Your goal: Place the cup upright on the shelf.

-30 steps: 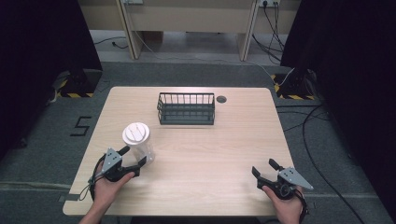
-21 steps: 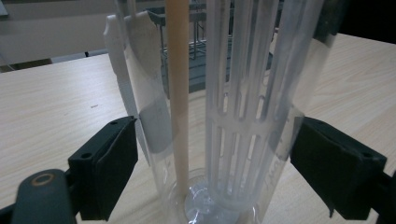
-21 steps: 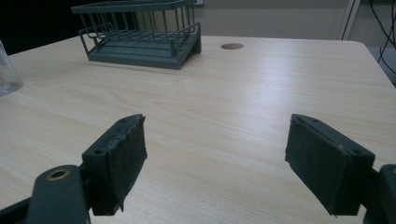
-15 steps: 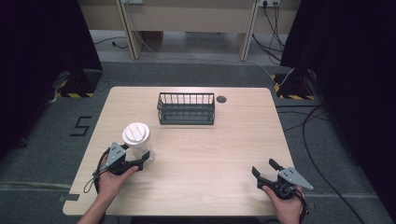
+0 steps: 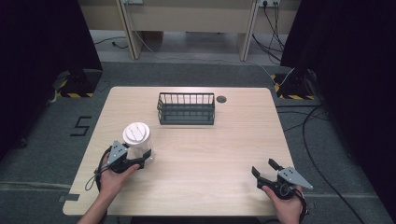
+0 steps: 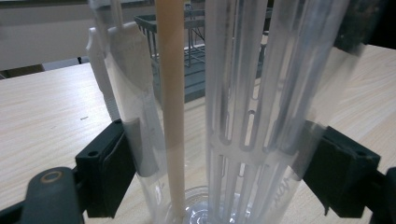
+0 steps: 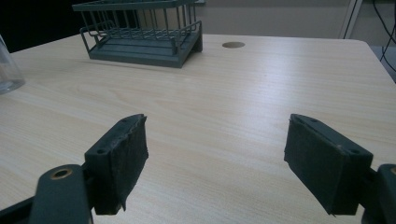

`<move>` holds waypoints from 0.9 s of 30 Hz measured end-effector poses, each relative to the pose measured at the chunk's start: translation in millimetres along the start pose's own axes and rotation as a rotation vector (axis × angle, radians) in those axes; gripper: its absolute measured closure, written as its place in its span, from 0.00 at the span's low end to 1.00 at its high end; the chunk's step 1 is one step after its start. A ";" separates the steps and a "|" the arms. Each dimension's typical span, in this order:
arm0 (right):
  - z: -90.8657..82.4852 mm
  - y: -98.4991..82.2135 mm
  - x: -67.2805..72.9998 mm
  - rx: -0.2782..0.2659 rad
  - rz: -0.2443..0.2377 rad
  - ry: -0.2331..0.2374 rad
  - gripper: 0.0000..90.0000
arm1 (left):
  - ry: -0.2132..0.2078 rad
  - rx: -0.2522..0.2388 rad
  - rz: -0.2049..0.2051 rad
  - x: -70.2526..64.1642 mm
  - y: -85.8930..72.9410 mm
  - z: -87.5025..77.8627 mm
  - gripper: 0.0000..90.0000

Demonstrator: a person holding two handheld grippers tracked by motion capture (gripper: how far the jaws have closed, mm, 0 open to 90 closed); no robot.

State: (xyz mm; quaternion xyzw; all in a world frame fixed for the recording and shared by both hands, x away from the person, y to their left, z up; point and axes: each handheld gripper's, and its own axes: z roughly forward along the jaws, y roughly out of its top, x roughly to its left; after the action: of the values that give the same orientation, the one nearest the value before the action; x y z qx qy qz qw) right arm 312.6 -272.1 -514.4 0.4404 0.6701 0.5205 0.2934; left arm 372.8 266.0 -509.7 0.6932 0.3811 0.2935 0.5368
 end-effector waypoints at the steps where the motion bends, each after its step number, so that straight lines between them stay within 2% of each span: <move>1: 0.0 0.0 0.0 0.000 0.000 0.000 0.24 | 0.000 0.000 0.000 0.0 0.0 0.0 0.19; 5: -0.1 0.0 -0.1 -0.001 0.000 0.000 0.24 | 0.007 0.000 0.008 -1.2 0.8 0.1 0.19; 16: 0.0 0.1 -0.4 0.003 0.006 0.001 0.24 | -0.009 -0.027 0.010 -8.7 18.0 1.6 0.19; 27: 0.0 0.1 -1.0 0.001 0.007 0.004 0.24 | -0.008 -0.039 0.015 -8.2 30.1 6.8 0.19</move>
State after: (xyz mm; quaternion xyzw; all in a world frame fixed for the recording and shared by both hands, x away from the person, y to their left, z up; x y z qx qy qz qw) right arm 313.0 -273.0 -514.3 0.4419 0.6694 0.5219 0.2902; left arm 380.3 251.5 -482.3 0.6868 0.3679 0.3019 0.5494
